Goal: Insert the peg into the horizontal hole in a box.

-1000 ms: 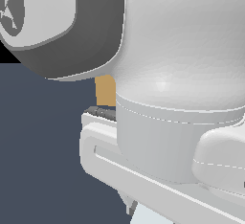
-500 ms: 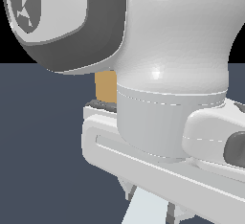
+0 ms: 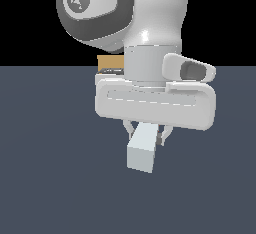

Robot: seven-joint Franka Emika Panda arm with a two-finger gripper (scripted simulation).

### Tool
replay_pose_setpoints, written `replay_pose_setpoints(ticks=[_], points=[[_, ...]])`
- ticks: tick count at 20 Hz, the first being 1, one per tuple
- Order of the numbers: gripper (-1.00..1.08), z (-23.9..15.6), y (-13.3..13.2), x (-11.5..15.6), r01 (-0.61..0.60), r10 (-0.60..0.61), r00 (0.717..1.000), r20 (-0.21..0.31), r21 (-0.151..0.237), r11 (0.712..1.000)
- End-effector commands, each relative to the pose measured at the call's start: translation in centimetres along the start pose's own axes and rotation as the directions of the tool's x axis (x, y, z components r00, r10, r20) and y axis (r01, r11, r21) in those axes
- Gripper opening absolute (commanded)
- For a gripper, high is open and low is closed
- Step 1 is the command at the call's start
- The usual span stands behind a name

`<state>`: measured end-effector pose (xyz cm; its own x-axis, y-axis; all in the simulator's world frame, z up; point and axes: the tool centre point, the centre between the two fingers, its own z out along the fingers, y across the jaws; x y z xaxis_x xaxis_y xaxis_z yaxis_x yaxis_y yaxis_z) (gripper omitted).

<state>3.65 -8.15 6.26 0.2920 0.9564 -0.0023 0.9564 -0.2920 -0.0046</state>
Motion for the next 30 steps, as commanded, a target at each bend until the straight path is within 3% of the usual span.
replay_pose_setpoints(ticks=[1,6,11,30], points=[[-1.0,-1.7,-1.5,3.6,0.067,-0.067,0.998,-0.001,-0.005,0.998],[-1.0,-3.9,-4.4,8.8,0.167,-0.167,0.986,0.0,-0.006,0.986],[-1.0,-5.1,-6.3,11.6,0.222,-0.222,0.975,0.0,-0.005,0.975],[-1.0,-5.5,-7.1,13.2,0.236,-0.236,0.972,-0.002,-0.003,0.972]])
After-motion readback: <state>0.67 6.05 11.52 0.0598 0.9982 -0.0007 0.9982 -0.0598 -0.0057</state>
